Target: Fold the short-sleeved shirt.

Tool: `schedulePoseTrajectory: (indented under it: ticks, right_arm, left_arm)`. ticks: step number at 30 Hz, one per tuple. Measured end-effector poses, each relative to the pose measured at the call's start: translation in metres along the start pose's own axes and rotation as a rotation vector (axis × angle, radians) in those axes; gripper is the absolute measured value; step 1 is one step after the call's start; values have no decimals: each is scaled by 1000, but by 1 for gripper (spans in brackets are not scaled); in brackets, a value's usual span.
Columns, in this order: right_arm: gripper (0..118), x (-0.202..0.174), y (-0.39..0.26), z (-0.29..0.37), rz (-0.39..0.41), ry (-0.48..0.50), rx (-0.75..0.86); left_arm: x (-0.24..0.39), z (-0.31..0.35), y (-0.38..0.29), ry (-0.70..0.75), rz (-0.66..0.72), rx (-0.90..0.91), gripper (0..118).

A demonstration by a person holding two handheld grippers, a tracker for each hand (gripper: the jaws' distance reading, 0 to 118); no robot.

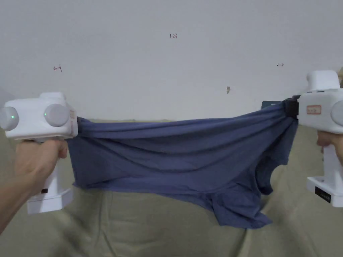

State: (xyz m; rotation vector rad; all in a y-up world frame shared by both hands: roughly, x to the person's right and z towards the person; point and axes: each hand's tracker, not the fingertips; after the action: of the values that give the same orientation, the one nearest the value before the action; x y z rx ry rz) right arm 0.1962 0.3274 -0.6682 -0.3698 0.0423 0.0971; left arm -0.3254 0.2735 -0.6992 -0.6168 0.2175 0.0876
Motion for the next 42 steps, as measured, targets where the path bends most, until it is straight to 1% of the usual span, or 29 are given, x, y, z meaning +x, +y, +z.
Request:
schedulePoseTrajectory:
  ticks: [1, 2, 3, 4, 5, 6, 7, 8, 11, 13, 14, 16, 18, 19, 24, 32, 34, 36, 42]
  right_arm:
    - [4, -1, -18, 12, -8, -14, -1]
    - [4, -2, -35, 25, 13, -4, -45]
    - [4, -3, -54, 41, 33, 16, -48]
    - [4, -8, -69, 56, 56, 0, -69]
    - [4, -8, -85, 71, 56, 35, -83]
    - [4, -10, -101, 85, 37, 18, -91]
    - [4, -10, -116, 99, 21, 41, -115]
    - [4, -13, -133, 113, -2, 60, -139]
    - [4, -20, -179, 149, -5, 61, -177]
    - [4, -23, -204, 169, -22, 96, -234]
    - [4, -25, -217, 179, -26, 90, -236]
    - [4, -24, -241, 189, -1, 101, -266]
    - [4, -26, -260, 201, -24, 118, -307]
    - [4, -28, -268, 206, -26, 109, -305]
    - [4, -32, -299, 239, -35, 145, -353]
    - [4, -39, -334, 267, -36, 177, -421]
    - [4, -41, -339, 270, -41, 174, -429]
    - [4, -40, -343, 272, -66, 178, -435]
    - [4, -41, -351, 268, -67, 174, -455]
  left_arm:
    - [-4, 4, -17, -7, 2, -8, 1]
    - [-8, 8, -35, -5, -13, -38, 1]
    - [-15, 16, -55, -8, -15, -46, 1]
    - [-20, 22, -70, -18, -23, -71, 1]
    - [-25, 29, -87, -21, -31, -92, 1]
    - [-30, 36, -102, -27, -34, -108, 1]
    - [-35, 43, -116, -28, -48, -151, 1]
    - [-41, 52, -133, -27, -34, -136, 1]
    - [-58, 72, -172, -35, -54, -191, 1]
    - [-70, 86, -196, -42, -31, -214, 1]
    - [-75, 93, -208, -44, -31, -230, 1]
    - [-90, 96, -229, -48, -37, -251, 1]
    - [-99, 108, -248, -49, -38, -266, 1]
    - [-102, 117, -258, -47, -38, -276, 1]
    - [-127, 143, -291, -49, -18, -313, 1]
    - [-150, 176, -329, -60, 32, -353, 1]
    - [-155, 184, -336, -60, 33, -351, 1]
    - [-157, 190, -342, -61, 42, -358, 1]
    - [-161, 191, -353, -64, 57, -373, 1]
